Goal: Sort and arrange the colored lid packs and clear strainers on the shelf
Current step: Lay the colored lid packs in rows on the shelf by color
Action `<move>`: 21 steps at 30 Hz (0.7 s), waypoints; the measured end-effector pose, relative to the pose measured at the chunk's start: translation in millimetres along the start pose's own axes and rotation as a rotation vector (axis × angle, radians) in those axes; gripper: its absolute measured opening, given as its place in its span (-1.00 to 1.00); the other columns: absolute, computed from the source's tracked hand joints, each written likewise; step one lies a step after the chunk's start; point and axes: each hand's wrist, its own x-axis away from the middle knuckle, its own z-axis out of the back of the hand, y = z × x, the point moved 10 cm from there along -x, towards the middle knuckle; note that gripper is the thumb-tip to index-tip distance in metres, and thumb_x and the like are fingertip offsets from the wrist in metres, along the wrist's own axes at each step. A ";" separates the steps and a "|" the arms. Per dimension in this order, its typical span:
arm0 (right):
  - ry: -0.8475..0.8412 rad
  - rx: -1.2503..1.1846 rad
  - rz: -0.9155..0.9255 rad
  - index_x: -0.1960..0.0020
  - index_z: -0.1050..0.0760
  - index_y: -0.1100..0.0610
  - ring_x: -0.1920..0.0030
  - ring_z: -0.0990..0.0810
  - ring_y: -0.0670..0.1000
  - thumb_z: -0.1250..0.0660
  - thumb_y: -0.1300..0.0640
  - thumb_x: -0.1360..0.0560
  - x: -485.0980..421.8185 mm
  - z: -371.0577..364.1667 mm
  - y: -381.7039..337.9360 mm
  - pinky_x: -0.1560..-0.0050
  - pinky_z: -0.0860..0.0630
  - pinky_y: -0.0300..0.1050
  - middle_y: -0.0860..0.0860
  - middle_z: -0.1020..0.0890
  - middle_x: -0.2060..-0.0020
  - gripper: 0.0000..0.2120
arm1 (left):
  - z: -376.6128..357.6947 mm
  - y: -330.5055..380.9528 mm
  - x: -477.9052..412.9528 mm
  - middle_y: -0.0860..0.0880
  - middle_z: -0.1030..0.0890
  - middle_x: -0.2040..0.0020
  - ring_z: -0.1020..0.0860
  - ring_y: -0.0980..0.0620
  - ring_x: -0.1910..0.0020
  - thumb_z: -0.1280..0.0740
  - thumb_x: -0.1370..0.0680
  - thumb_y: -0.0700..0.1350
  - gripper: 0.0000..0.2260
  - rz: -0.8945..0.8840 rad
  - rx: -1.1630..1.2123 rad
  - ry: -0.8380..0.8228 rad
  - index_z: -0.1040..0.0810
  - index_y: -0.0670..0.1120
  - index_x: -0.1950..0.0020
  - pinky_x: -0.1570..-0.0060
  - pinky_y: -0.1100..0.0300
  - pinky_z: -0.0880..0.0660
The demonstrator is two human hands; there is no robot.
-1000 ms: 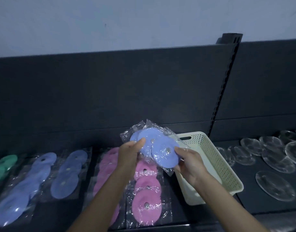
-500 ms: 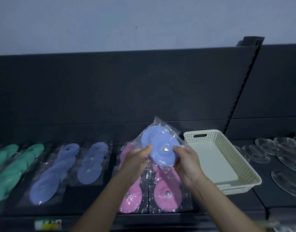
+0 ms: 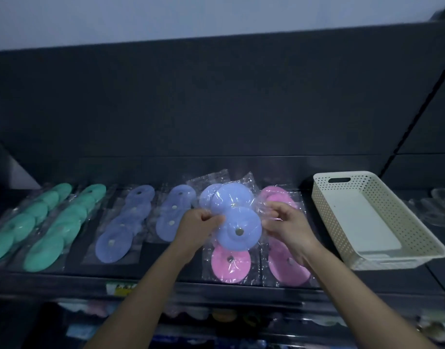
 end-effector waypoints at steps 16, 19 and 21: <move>-0.023 0.044 -0.108 0.29 -0.40 0.13 0.46 -0.41 0.01 -0.36 0.32 -0.48 -29.0 -51.9 37.8 0.44 -0.36 -0.17 0.13 -0.50 0.41 -0.78 | 67.5 -14.5 13.0 -0.16 -0.47 0.33 -0.42 0.01 0.31 -0.31 -0.56 -0.15 -0.70 0.006 -0.115 0.275 -0.47 -0.37 0.26 0.26 0.11 -0.41; 0.050 0.068 -0.130 0.24 -0.43 0.17 0.56 -0.36 0.01 -0.35 0.28 -0.49 -30.0 -50.0 43.6 0.57 -0.31 -0.23 0.13 -0.51 0.44 -0.84 | 98.1 -21.4 15.4 -0.04 -0.60 0.13 -0.54 -0.06 0.15 -0.26 -0.54 -0.33 -0.83 -0.043 -0.255 0.363 -0.61 -0.13 0.02 0.05 0.04 -0.54; 0.076 0.060 -0.145 0.20 -0.45 0.19 0.54 -0.36 0.02 -0.35 0.28 -0.50 -30.5 -52.1 45.2 0.57 -0.31 -0.22 0.16 -0.52 0.40 -0.88 | 110.9 -23.6 15.5 -0.02 -0.57 -0.05 -0.54 -0.05 0.09 -0.26 -0.51 -0.36 -0.50 -0.053 -0.342 0.366 -0.39 0.03 -0.38 0.06 0.02 -0.55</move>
